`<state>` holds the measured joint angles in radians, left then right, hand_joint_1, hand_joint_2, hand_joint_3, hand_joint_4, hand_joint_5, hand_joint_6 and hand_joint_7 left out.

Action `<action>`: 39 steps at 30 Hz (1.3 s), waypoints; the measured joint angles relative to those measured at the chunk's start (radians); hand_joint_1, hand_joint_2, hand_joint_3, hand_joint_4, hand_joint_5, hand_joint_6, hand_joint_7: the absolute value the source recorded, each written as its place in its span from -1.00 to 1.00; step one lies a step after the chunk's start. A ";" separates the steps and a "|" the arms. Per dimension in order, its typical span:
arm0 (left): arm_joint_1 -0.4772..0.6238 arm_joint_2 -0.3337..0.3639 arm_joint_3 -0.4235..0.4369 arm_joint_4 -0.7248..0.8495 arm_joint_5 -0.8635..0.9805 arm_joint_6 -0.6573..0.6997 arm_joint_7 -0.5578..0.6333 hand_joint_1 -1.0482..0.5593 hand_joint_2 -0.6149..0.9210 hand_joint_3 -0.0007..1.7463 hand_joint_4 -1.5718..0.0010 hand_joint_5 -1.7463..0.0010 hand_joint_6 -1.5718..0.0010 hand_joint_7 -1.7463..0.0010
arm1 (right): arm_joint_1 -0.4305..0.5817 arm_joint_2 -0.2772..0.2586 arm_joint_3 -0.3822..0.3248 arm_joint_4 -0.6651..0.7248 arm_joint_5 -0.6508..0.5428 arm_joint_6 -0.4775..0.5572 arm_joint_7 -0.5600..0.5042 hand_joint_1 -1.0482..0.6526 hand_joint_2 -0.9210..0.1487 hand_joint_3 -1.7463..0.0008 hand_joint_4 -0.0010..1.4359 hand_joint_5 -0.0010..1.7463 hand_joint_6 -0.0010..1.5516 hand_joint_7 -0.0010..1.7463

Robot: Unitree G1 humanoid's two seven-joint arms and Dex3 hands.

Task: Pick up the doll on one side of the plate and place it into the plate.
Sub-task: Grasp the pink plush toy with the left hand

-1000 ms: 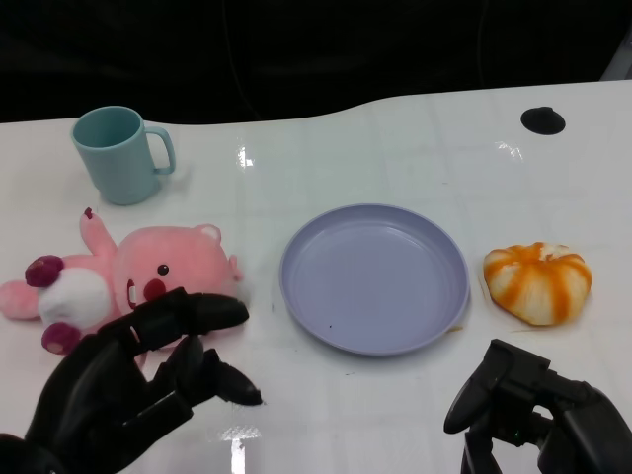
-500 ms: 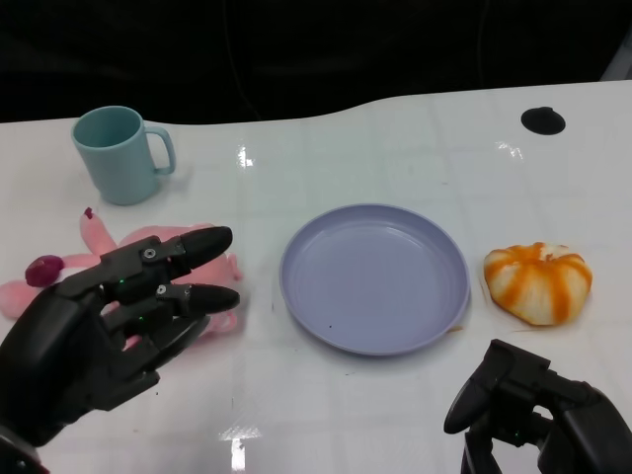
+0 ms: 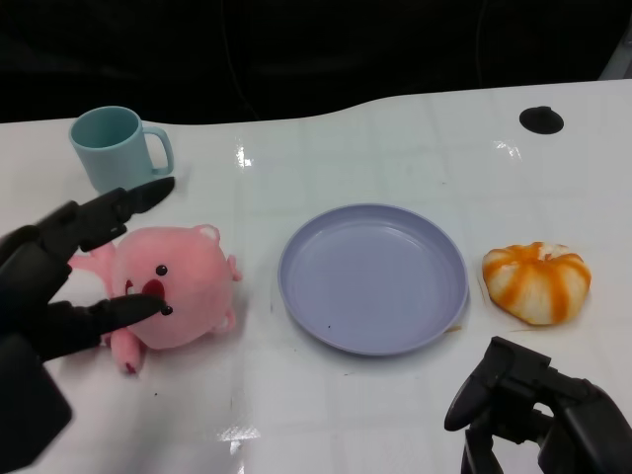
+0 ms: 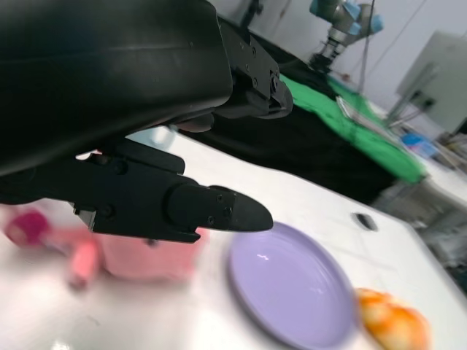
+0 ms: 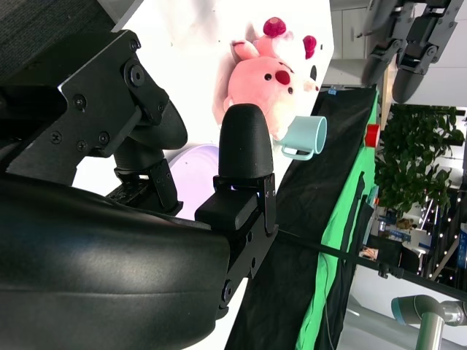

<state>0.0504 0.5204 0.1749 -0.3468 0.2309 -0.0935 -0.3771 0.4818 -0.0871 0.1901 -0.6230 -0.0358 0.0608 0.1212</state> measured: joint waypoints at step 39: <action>-0.510 0.092 -0.503 0.793 0.583 0.076 0.004 -0.63 1.00 -0.97 0.95 0.84 0.82 1.00 | 0.008 -0.001 0.000 -0.024 0.002 0.018 -0.001 0.34 -0.06 -0.57 0.00 1.00 -0.20 0.76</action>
<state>-0.4600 0.6119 -0.3281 0.4464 0.8143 -0.0178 -0.3734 0.4901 -0.0877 0.1898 -0.6473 -0.0336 0.0790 0.1205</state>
